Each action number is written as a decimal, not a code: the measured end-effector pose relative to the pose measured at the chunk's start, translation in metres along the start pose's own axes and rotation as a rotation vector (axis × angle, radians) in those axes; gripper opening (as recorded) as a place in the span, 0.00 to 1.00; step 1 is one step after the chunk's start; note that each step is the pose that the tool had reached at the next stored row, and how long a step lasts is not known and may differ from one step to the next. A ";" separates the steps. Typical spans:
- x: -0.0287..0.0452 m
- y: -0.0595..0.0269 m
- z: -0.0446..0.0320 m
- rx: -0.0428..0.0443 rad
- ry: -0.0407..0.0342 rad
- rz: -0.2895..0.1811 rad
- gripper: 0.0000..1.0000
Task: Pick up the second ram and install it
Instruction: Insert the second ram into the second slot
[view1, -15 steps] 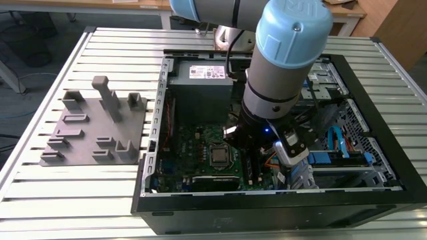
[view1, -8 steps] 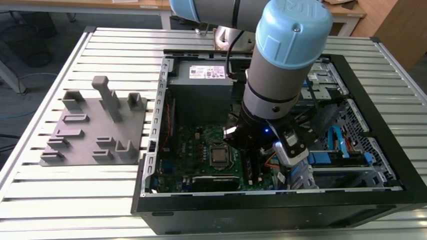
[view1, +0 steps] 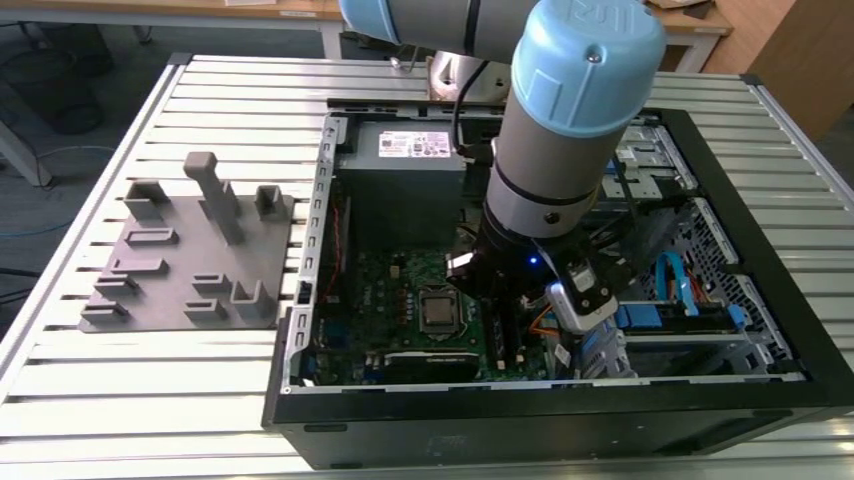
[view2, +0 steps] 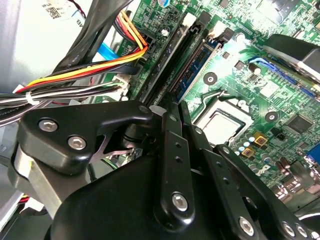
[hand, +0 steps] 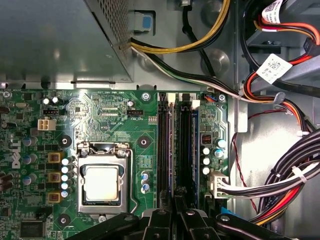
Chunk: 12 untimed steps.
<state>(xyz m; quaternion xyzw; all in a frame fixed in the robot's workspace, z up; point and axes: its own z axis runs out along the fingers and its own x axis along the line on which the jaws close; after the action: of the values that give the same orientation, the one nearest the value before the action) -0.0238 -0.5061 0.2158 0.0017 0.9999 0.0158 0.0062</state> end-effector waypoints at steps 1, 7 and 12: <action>0.0000 0.0000 0.0000 0.0001 0.0000 0.001 0.14; -0.0002 0.0000 0.0003 0.0003 -0.0001 0.004 0.14; -0.0003 0.0004 0.0015 0.0003 -0.0001 0.005 0.14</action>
<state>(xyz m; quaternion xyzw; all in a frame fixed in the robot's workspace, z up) -0.0235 -0.5057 0.2143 0.0044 0.9998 0.0157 0.0063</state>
